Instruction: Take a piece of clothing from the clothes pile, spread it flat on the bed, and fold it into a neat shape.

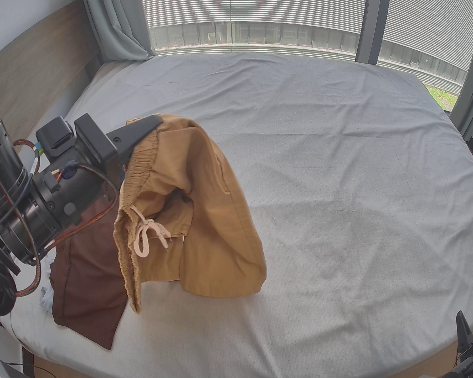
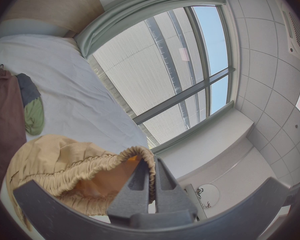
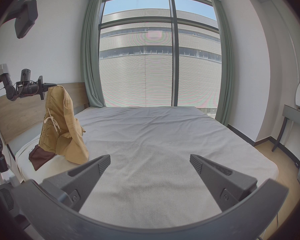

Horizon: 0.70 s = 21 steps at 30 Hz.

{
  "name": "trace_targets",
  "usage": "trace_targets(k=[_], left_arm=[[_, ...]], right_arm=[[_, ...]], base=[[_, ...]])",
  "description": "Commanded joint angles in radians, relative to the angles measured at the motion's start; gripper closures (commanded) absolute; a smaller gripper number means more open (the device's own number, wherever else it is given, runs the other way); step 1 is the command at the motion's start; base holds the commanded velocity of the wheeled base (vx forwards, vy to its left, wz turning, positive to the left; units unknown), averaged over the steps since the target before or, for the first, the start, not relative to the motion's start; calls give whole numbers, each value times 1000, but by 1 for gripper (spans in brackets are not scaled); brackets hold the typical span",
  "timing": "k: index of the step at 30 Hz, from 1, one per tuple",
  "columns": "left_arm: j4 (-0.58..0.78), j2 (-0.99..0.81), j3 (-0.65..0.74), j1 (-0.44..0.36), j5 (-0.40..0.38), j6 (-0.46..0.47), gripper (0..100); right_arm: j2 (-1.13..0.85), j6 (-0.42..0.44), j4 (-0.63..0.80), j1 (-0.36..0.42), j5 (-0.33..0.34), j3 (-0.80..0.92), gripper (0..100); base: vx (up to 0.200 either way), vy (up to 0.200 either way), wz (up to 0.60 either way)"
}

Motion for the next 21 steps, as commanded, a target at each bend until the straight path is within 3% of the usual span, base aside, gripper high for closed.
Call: trace_targets(k=[1,21], left_arm=[[-14,44,-26,-50,8,1,100],[-78,154,-120,-169,23,-2,100]], right_arm=[[-16,0,0,0,0,16,0],[-16,0,0,0,0,16,0]], base=[[0,0,0],[0,0,0]])
